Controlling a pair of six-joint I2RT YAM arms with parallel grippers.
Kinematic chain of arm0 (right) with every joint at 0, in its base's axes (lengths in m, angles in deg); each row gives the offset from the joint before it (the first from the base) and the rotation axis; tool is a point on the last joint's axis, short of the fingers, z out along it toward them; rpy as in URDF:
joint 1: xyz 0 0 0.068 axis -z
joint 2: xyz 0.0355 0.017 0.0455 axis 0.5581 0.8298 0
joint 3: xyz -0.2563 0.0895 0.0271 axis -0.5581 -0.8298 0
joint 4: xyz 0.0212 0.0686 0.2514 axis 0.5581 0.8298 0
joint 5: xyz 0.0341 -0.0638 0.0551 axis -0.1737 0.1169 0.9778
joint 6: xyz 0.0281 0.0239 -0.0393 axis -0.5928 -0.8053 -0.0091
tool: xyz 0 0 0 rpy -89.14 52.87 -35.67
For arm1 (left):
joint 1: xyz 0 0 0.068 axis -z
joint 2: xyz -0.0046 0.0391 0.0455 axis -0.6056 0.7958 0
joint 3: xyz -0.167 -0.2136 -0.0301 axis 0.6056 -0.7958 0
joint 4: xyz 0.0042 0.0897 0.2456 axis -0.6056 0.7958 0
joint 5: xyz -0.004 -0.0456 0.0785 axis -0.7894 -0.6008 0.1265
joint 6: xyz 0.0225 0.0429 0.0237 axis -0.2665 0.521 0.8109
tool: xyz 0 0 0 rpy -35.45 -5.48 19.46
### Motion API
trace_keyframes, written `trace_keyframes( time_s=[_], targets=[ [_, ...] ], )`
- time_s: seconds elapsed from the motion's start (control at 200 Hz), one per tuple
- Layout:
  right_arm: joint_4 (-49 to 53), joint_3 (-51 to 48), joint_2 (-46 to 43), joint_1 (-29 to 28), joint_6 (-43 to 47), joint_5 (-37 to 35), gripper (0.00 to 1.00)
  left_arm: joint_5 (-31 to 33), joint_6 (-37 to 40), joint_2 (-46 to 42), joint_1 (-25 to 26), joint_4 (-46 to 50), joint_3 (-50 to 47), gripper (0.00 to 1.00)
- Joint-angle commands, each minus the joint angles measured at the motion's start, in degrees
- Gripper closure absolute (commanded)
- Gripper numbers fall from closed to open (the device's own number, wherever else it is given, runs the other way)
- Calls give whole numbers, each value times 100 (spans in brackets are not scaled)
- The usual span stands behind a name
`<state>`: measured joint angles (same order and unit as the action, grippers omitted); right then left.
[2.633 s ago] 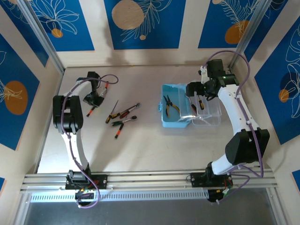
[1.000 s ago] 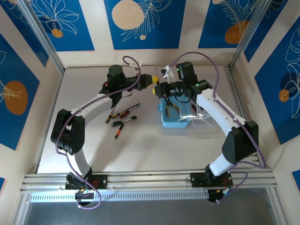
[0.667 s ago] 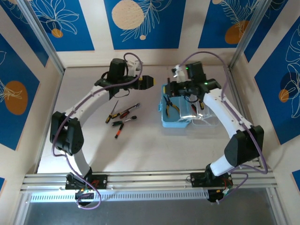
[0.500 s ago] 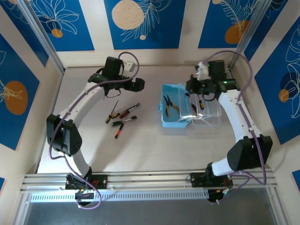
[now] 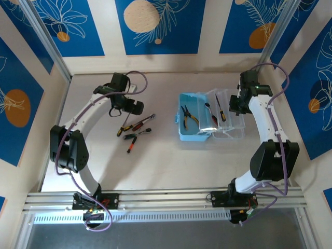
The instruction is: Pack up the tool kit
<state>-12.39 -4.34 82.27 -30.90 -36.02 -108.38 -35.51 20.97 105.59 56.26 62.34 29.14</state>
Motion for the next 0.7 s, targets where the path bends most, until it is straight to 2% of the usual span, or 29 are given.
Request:
trace_keyframes(
  time_s=[0.0,0.165,0.42,0.695],
  targets=[
    [145,48,93,23,69,-483,100,-65,92,-126,-19,1,-111,0],
    [24,-93,279,40,61,-289,92,-107,127,-106,-23,-39,-164,0],
    [-83,-234,486,84,50,-328,87,-117,170,-131,-24,-44,-283,0],
    [-77,-252,465,61,68,-388,65,-29,213,-118,-22,16,-280,0]
  ],
)
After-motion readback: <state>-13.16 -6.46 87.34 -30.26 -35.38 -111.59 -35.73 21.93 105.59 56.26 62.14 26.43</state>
